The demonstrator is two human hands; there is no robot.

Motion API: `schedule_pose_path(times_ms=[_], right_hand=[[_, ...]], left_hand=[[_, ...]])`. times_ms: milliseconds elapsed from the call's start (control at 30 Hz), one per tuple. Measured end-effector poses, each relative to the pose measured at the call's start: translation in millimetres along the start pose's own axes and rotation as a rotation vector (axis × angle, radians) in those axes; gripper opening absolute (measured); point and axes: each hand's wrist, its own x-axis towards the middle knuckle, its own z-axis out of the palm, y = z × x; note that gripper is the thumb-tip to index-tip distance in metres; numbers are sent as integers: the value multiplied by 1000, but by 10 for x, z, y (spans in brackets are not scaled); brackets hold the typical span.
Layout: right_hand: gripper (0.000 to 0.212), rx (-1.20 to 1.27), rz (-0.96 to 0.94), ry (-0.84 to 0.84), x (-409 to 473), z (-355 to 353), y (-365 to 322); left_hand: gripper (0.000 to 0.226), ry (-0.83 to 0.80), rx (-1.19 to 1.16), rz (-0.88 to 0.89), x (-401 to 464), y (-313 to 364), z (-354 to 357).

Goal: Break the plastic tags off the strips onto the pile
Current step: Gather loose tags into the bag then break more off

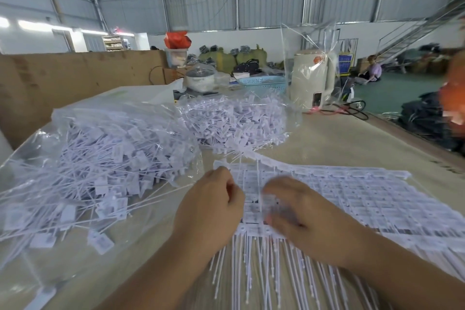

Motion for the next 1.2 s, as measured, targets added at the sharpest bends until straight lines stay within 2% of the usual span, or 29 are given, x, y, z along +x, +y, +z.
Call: schedule_pose_path(times_ms=[100, 133, 233, 333, 367, 433, 533, 600, 700, 733, 833, 933, 1000, 1033, 1100, 1200], right_hand=[[53, -3, 26, 278, 57, -41, -29], [56, -9, 19, 311, 86, -61, -38], [55, -32, -26, 192, 239, -108, -22], [23, -12, -8, 31, 435, -137, 9], [23, 27, 18, 2, 484, -153, -3], [23, 28, -11, -3, 561, -164, 5], [15, -133, -126, 1, 624, -199, -40], [23, -277, -181, -27, 659, -243, -114], [30, -359, -226, -82, 700, -321, -236], [31, -361, -224, -103, 710, -340, -267], [33, -339, -188, -151, 719, -392, -364], [37, -310, -135, -178, 724, -421, -458], [32, -260, -56, -198, 753, -450, -478], [34, -215, -12, -209, 768, -469, -475], [52, -150, 32, -212, 799, -500, -452], [56, -248, 12, -173, 836, -509, -479]], left_hand=[[20, -166, -304, -45, -82, 85, -69], [18, -238, -408, -44, -91, 110, -101], [29, -394, -565, 5, -84, 104, -193], [30, -479, -519, 43, -45, -4, -229], [31, -492, -507, 29, -31, -48, -232], [33, -480, -493, -23, -8, -126, -228], [38, -297, -489, -108, 31, -175, -223], [35, -204, -603, -179, 56, -171, -236], [19, -162, -752, -237, 83, -131, -256], [15, -148, -792, -255, 91, -120, -266], [29, -135, -899, -315, 117, -125, -292], [33, -136, -1023, -364, 133, -117, -317], [34, -105, -1083, -384, 141, -113, -305], [35, -94, -1109, -396, 140, -113, -294], [36, -84, -1133, -407, 144, -120, -283], [37, -105, -1065, -370, 155, -160, -276]])
